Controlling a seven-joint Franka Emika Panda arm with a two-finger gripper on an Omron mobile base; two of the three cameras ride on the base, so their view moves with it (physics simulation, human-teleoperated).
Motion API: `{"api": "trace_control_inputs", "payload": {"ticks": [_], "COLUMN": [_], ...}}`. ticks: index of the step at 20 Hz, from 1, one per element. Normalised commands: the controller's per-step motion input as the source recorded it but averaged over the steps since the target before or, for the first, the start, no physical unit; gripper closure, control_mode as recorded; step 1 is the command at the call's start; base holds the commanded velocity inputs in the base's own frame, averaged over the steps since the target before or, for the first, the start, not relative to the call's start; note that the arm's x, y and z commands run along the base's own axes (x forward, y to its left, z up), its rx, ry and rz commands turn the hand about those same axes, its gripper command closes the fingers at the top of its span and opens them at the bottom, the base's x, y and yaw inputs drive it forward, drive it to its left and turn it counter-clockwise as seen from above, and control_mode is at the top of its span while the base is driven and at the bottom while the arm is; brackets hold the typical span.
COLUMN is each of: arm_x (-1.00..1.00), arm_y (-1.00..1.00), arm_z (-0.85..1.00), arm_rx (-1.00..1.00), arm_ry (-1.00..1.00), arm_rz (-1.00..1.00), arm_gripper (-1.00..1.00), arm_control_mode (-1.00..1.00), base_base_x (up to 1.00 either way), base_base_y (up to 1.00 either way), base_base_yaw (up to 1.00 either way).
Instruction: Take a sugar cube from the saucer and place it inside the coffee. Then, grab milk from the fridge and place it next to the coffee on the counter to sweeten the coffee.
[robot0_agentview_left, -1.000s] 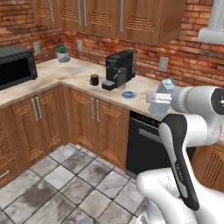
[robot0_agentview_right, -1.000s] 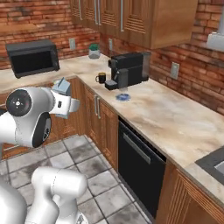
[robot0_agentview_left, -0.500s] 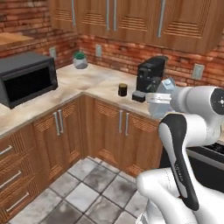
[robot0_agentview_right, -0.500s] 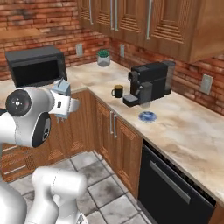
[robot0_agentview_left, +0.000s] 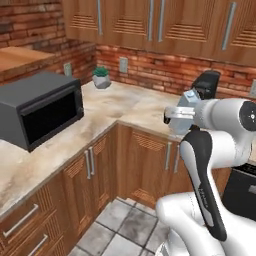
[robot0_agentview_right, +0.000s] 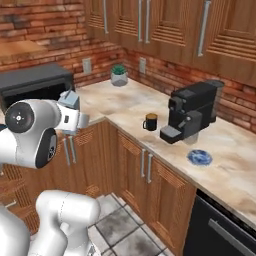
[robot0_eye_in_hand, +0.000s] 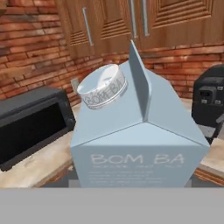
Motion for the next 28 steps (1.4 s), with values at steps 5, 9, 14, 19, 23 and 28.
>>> {"api": "trace_control_inputs", "payload": {"ticks": [5,9,14,19,23,28], "arm_x": [0.00,0.00,0.00,0.00,0.00,0.50], "arm_y": [0.00,0.00,0.00,0.00,0.00,0.42], "arm_z": [0.00,0.00,0.00,0.00,0.00,-0.26], "arm_rx": [0.00,0.00,0.00,0.00,0.00,-0.11], "arm_ry": [0.00,0.00,0.00,0.00,0.00,0.13], "arm_rz": [0.00,0.00,0.00,0.00,0.00,-0.30], "arm_gripper": [1.00,1.00,1.00,1.00,1.00,1.00], "arm_control_mode": [1.00,1.00,1.00,1.00,1.00,-1.00], "base_base_x": [1.00,0.97,0.76,0.52,0.45,0.00], "base_base_y": [0.45,0.27,0.09,0.19,0.50,0.00], "base_base_yaw": [-0.36,-0.41,-0.44,-0.41,-0.30,0.00]}}
